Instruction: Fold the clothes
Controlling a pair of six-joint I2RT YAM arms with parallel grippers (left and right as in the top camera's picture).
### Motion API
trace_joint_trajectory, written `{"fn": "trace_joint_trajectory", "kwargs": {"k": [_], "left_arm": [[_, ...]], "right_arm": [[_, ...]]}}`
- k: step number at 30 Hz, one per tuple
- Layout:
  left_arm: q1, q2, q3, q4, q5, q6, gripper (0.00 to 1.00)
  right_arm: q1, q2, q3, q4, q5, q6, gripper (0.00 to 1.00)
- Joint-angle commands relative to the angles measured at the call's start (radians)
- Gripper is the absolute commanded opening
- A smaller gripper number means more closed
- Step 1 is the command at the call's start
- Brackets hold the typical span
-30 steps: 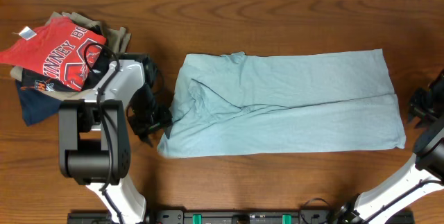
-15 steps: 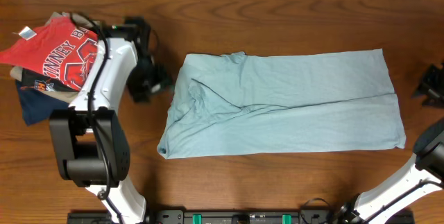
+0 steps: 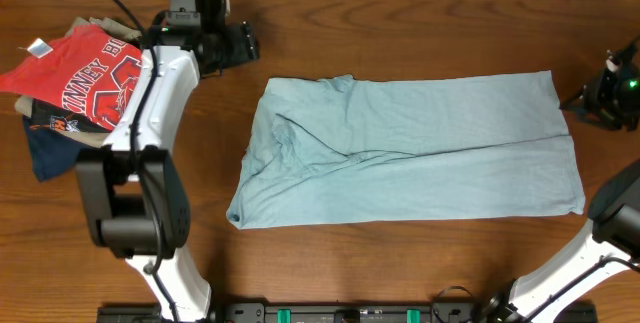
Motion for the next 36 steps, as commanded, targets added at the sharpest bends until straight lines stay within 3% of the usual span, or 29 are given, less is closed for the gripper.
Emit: {"fn": "trace_joint_trajectory", "kwargs": {"k": [1, 10, 17, 19, 21, 24, 25, 36], "left_arm": [[-0.014, 0.061, 0.011, 0.034, 0.019, 0.021, 0.73], [-0.062, 0.151, 0.011, 0.086, 0.019, 0.021, 0.72], [-0.096, 0.209, 0.011, 0.118, 0.018, 0.021, 0.62], [-0.103, 0.222, 0.011, 0.120, 0.018, 0.021, 0.53], [-0.108, 0.228, 0.011, 0.118, 0.018, 0.021, 0.31], [-0.113, 0.229, 0.010, 0.117, 0.019, 0.021, 0.08], [-0.113, 0.229, 0.011, 0.114, 0.019, 0.021, 0.06], [-0.113, 0.087, 0.011, -0.056, 0.023, 0.021, 0.06]], "right_arm": [[0.022, 0.005, 0.018, -0.002, -0.027, -0.022, 0.37], [0.037, 0.005, 0.018, -0.016, -0.027, -0.021, 0.40], [0.037, 0.005, 0.018, -0.032, -0.011, -0.021, 0.39], [0.037, 0.005, 0.018, -0.032, -0.012, -0.021, 0.38], [0.037, 0.005, 0.018, -0.032, -0.012, -0.021, 0.38], [0.037, 0.005, 0.018, -0.031, -0.012, -0.021, 0.37], [0.037, 0.005, 0.018, -0.030, -0.012, -0.021, 0.37], [0.040, 0.005, 0.018, 0.054, 0.043, 0.021, 0.34]]}}
